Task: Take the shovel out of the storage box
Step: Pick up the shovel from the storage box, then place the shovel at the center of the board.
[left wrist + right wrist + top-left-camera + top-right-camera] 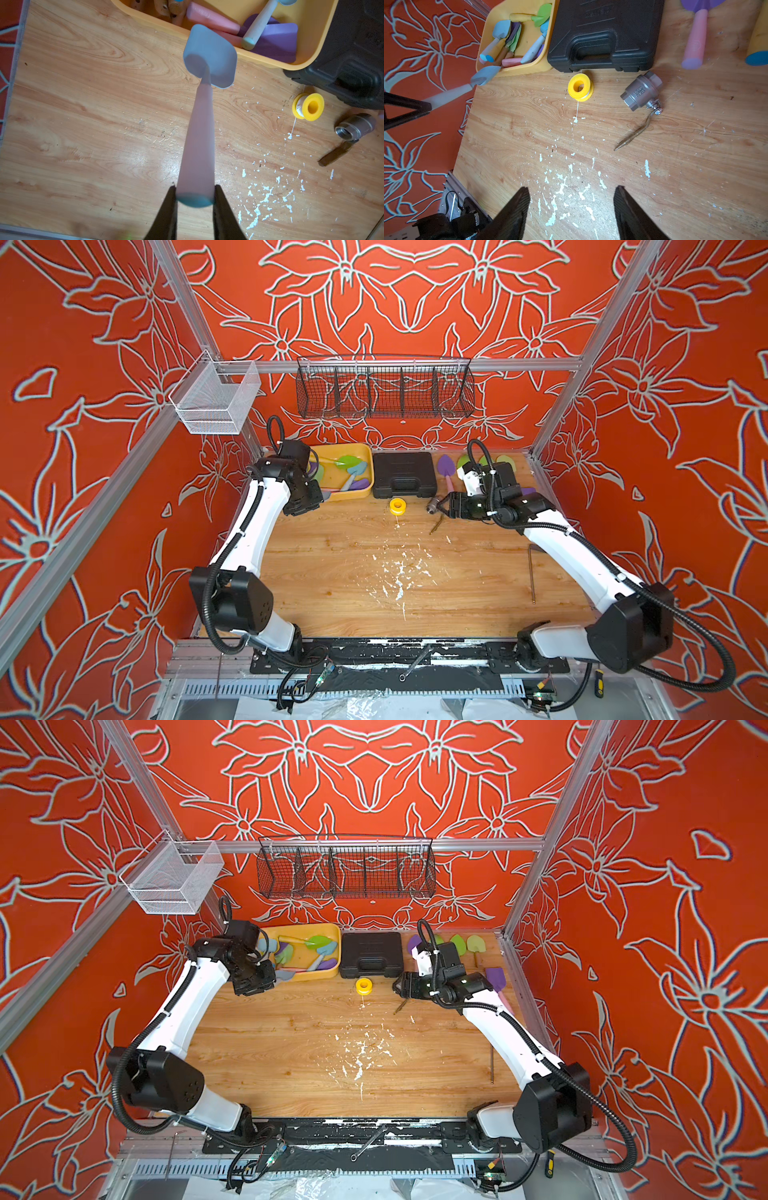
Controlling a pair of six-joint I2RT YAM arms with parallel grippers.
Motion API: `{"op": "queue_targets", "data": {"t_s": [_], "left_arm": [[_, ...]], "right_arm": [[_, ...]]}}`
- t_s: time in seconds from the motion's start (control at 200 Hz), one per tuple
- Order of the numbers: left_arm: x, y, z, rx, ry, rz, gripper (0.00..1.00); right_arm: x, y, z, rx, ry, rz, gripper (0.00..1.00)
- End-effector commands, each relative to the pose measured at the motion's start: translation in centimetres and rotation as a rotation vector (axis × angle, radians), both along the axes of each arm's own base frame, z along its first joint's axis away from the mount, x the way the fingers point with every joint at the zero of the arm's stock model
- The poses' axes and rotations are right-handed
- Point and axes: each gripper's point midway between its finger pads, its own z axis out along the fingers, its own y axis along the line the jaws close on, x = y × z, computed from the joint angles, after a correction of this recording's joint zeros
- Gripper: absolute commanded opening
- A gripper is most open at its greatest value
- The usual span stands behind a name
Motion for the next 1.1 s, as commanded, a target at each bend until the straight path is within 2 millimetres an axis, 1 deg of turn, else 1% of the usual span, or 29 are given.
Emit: {"op": "queue_targets", "data": {"t_s": [0.0, 0.08, 0.165, 0.235, 0.295, 0.375, 0.445, 0.465, 0.48, 0.505, 0.661, 0.771, 0.786, 0.856, 0.941, 1.096], "left_arm": [[0.8, -0.2, 0.6, -0.018, -0.079, 0.041, 0.00], [0.9, -1.0, 0.4, -0.030, -0.084, 0.027, 0.00], [1.1, -2.3, 0.8, -0.034, -0.129, 0.001, 0.00], [1.1, -3.0, 1.1, -0.047, -0.167, -0.001, 0.00], [1.1, -3.4, 1.3, -0.050, -0.195, 0.000, 0.00], [1.0, -3.7, 1.4, -0.048, -0.223, -0.001, 0.00], [0.8, -3.8, 1.5, -0.050, -0.247, 0.006, 0.00], [0.7, -3.9, 1.5, -0.051, -0.256, 0.007, 0.00], [0.7, -3.9, 1.6, -0.053, -0.262, 0.007, 0.00], [0.6, -4.1, 1.7, -0.056, -0.272, 0.010, 0.00], [0.2, -4.9, 1.7, -0.099, -0.331, 0.031, 0.00], [-0.1, -5.0, 1.0, -0.104, -0.330, 0.042, 0.00], [-0.2, -5.0, 0.8, -0.103, -0.327, 0.043, 0.00], [-0.3, -5.1, 0.4, -0.105, -0.324, 0.043, 0.00], [-0.5, -5.3, 0.2, -0.116, -0.332, 0.043, 0.00], [-0.6, -5.6, -0.2, -0.118, -0.341, 0.042, 0.00]], "right_arm": [[0.5, 1.4, 1.2, 0.058, -0.004, 0.010, 0.66], [0.6, 2.0, 1.1, 0.063, 0.005, 0.021, 0.66], [0.9, 2.8, 1.1, 0.088, 0.026, 0.019, 0.65], [1.2, 4.0, 1.0, 0.137, 0.088, 0.007, 0.65], [1.6, 5.4, 0.6, 0.187, 0.161, 0.000, 0.64], [2.3, 8.0, 0.1, 0.273, 0.285, -0.020, 0.63], [2.8, 11.1, -0.4, 0.337, 0.375, -0.012, 0.60], [2.9, 12.1, -0.2, 0.353, 0.387, -0.001, 0.60], [3.0, 12.8, -0.4, 0.358, 0.403, 0.005, 0.60], [3.1, 14.0, -0.1, 0.373, 0.414, 0.016, 0.60], [3.0, 21.0, 0.2, 0.459, 0.510, 0.056, 0.60], [2.7, 25.0, 0.0, 0.531, 0.567, 0.070, 0.61], [2.7, 25.4, 0.1, 0.536, 0.573, 0.073, 0.62], [2.4, 26.8, -1.0, 0.528, 0.605, 0.068, 0.62], [2.4, 28.0, -1.5, 0.533, 0.620, 0.062, 0.62], [1.7, 30.3, -2.3, 0.562, 0.677, 0.069, 0.62]]}}
